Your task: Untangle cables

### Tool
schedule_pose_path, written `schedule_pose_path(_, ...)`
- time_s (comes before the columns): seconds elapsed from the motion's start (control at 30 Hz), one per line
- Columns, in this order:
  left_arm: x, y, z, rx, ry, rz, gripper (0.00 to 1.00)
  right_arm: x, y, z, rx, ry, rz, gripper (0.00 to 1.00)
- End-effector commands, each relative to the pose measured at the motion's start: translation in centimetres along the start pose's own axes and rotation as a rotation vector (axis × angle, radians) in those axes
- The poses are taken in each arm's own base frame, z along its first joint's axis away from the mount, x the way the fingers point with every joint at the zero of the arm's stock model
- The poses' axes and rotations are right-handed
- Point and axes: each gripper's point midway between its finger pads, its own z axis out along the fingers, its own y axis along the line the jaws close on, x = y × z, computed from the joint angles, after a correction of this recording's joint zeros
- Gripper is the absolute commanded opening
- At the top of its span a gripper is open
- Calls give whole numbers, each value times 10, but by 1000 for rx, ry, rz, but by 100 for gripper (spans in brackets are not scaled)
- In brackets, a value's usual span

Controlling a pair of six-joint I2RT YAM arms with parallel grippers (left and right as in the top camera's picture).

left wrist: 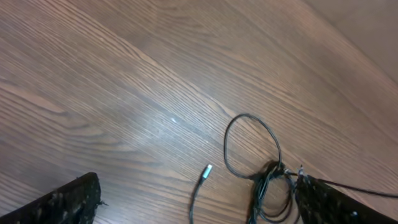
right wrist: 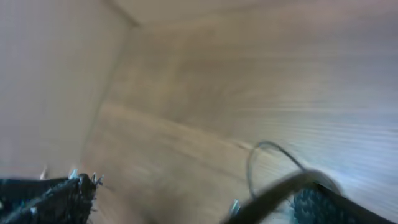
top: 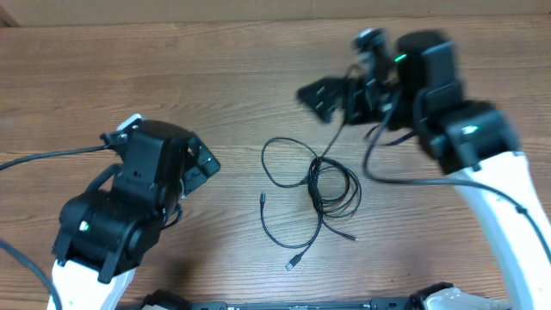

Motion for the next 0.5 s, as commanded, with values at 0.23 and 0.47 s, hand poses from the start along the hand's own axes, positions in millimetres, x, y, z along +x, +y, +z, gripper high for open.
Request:
schedule_pose_path(0.23,18,-15,21,5,128,4,100,86,-85,2,290,417,96,100)
schedule_pose_path(0.47,39,-37,30,98,261,140,100,66,-183,-54,1010,183,289,100)
